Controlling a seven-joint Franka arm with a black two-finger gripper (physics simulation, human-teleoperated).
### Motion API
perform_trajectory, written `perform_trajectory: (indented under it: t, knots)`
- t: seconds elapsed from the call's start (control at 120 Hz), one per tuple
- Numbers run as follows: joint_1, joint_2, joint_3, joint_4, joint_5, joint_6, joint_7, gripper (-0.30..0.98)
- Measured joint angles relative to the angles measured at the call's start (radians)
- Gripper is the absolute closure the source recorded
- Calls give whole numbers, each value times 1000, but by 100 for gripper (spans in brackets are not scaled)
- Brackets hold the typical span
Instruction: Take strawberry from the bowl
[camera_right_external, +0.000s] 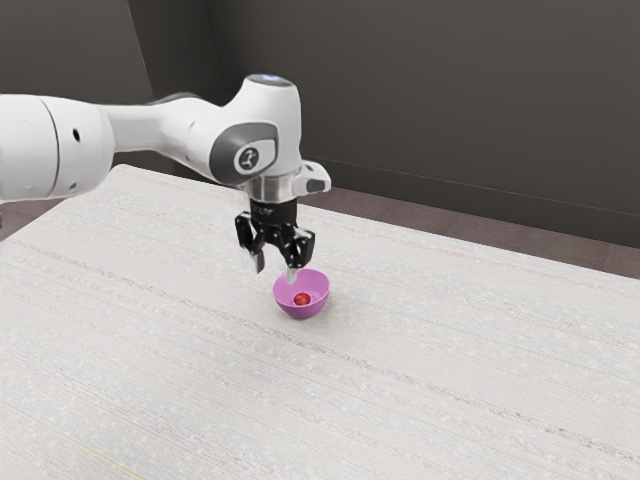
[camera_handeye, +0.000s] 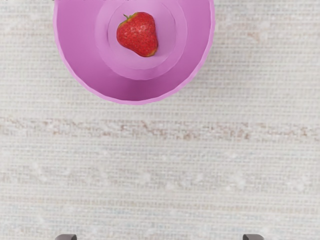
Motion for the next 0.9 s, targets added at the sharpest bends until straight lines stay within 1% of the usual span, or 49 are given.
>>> perform_trajectory:
  t: [0.175, 0.342, 0.492, 0.742, 0.9]
  knots:
    - [-8, 23, -1, 2, 0, 19, -1, 41]
    - [-7, 81, 5, 20, 1, 46, -2, 47]
    - [-1, 135, 16, 56, 2, 65, -2, 49]
    - [0, 261, 45, 170, 7, 79, -3, 49]
    - [0, 290, 54, 194, 8, 87, -4, 48]
